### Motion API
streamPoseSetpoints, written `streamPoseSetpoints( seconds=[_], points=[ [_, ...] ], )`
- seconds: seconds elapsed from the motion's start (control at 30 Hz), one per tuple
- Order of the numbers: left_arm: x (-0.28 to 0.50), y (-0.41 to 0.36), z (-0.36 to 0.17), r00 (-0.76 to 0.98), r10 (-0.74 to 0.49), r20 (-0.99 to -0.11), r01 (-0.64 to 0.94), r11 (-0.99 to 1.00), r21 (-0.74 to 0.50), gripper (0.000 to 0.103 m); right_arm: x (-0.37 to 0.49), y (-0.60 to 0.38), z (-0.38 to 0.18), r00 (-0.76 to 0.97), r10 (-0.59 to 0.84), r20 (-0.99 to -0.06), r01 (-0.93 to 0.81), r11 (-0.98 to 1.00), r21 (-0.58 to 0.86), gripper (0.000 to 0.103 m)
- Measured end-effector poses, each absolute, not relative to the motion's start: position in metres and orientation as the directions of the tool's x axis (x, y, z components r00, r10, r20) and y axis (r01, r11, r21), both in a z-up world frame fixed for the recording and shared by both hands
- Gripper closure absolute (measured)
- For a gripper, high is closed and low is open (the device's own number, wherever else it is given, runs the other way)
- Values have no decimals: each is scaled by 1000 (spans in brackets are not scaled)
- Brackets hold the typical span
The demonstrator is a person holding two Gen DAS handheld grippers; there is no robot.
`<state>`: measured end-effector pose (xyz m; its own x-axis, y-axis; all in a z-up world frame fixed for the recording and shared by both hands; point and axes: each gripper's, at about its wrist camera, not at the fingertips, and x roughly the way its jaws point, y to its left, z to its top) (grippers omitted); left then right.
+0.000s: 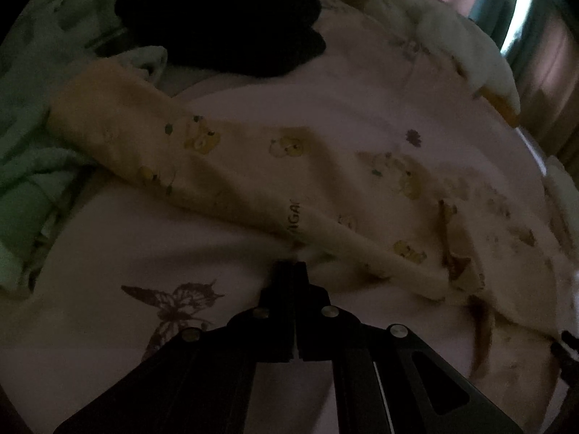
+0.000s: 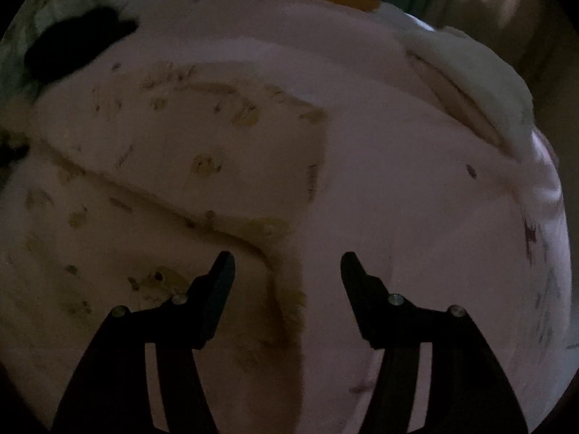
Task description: Fold small clothes
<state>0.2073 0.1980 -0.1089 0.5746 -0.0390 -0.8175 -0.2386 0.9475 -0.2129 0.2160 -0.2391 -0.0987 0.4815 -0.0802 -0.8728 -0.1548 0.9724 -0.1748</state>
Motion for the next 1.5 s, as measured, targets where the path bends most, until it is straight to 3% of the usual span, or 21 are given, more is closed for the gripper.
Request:
streamPoseSetpoints(
  seconds=[0.07,0.13,0.23,0.3,0.57,0.8,1.13,1.43,1.5],
  points=[
    [211,194,-109,573,-37,-819,-239,948,-210,98,227,-229,-111,502,-136,-854,-157,957,-245,53],
    [212,194,-108,575,-46,-817,-232,948,-216,98,238,-235,-116,509,-202,-837,-82,956,-280,74],
    [209,206,-111,584,-74,-809,-213,947,-240,98,249,-265,-119,491,-117,-863,36,993,-114,88],
    [207,212,-113,589,-95,-803,-212,940,-268,98,246,-280,-120,502,-111,-858,64,994,-91,91],
    [209,235,-120,606,-207,-768,-261,860,-439,98,236,-300,-128,524,-44,-851,75,997,-5,91],
    [202,265,-106,609,-214,-763,-322,813,-485,95,237,-302,-129,524,-44,-851,96,995,8,89],
    [179,340,-95,749,-240,-618,-403,576,-711,93,229,-306,-136,546,-25,-837,72,997,16,89],
    [200,340,-99,736,-175,-654,-459,580,-673,92,222,-303,-135,554,-26,-832,67,998,14,89],
    [205,338,-100,730,-180,-659,-462,581,-670,81,221,-301,-134,555,-33,-831,63,998,3,89]
  ],
)
